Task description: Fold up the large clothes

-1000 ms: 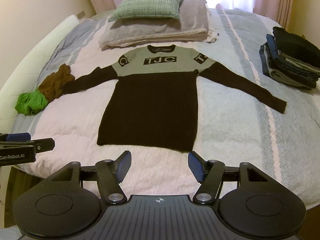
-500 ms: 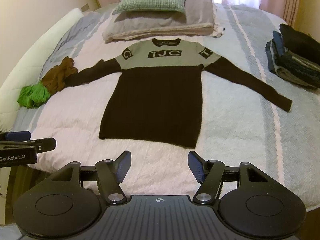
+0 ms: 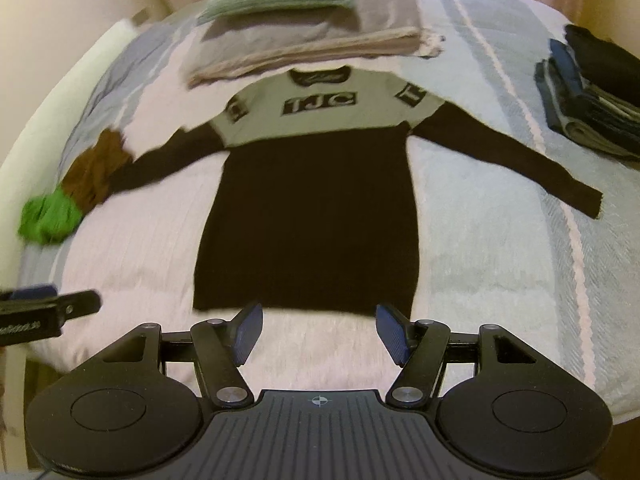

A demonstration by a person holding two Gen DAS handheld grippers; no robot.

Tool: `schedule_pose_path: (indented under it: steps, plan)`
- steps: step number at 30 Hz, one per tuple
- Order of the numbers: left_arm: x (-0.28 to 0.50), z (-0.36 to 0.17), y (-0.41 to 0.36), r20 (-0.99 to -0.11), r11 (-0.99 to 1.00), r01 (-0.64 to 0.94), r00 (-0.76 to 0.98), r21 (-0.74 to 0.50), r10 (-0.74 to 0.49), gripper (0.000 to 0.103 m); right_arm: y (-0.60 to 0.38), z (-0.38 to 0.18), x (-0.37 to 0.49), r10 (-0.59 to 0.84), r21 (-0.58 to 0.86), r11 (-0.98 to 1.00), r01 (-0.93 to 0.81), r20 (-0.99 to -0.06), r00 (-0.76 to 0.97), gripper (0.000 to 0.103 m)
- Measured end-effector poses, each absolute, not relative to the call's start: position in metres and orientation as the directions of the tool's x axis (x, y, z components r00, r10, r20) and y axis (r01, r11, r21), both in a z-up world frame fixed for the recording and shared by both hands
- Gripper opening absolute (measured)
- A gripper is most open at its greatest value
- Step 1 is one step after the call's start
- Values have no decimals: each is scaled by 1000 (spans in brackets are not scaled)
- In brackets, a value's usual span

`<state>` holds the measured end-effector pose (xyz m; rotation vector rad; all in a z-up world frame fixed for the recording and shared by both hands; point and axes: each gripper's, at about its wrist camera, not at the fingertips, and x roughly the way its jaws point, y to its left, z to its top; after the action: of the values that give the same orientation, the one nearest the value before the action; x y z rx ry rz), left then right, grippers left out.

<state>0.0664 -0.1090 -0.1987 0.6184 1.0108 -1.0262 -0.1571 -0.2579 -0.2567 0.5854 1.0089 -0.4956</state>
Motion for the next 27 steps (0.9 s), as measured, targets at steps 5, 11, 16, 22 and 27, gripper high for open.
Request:
schedule_pose_path:
  steps: [5,11,16,22,27]
  plan:
    - [141,-221,-138,-896,494,865,147,-89,-419,79,-293,-271,-114,-158,205,676,708,-898,410,60]
    - [265,-292,-161,-884,658,732,174,-179,-433,79,-330,-314,-64,-171,157,605,780,-932,321,60]
    - [372,-371,-179,-852,779,548,208,-305,-480,75,-351,-361,-31,-208,87,592,801,-944,256,60]
    - [467,-468,-200,-802,840,252,261,-481,-538,73,-374,-427,-9,-214,-12,588,809,-967,141,60]
    - [507,-514,-210,-766,830,122,329,-545,-552,73,-386,-462,1,-254,-95,595,798,-964,75,60]
